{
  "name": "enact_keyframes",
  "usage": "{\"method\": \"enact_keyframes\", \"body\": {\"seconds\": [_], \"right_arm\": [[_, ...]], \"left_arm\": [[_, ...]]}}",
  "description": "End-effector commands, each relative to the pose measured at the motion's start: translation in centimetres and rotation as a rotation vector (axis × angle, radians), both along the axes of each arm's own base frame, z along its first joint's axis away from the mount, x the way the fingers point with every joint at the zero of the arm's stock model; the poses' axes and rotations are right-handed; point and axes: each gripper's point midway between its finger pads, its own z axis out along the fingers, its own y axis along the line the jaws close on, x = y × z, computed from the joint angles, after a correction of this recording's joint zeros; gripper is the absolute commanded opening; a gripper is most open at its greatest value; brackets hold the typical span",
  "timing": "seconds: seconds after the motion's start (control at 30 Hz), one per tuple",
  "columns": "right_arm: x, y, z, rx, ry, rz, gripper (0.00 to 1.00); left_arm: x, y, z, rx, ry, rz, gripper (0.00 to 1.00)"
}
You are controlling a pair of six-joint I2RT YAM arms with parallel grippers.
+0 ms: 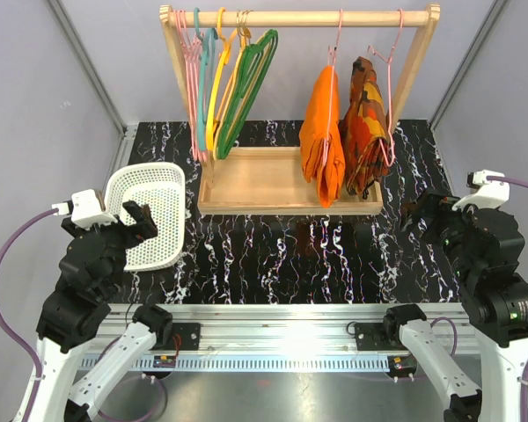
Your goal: Remove the trousers from the hanger
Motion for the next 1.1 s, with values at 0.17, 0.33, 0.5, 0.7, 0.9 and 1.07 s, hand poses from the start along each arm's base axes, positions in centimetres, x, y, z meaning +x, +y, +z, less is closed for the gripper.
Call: {"method": "enact_keyframes", "body": {"seconds": [0.17,0.33,0.5,0.7,0.9,1.07], "right_arm": [[0.5,1.7,4.4,0.030,-0.147,0.093,0.99],[2.3,5.2,7.0,0.106,-0.166,0.253,0.99],[4.0,9.4,12.5,0.214,-0.296,0.453,1.00],[8.8,12.2,15.6,0.311,-0.296,0.544,0.99],[14.4,13.8,15.6,0.312,-0.203,0.476,0.99],[18.2,14.8,13.3,0.101,-0.092,0.286,0.99]], "left_arm": [[-0.1,0.1,1.8,-0.026,-0.055,0.004,0.99],[0.0,0.0,1.6,-0.037,-0.054,0.004,0.99],[0.9,-2.0,0.4,-0.059,-0.030,-0.079,0.99],[2.1,-3.6,-2.2,-0.047,0.099,-0.120,0.99],[2.3,-5.5,-3.4,-0.097,0.089,-0.206,0.99],[2.5,-5.4,-4.7,-0.083,0.129,-0.187,0.99]]}}
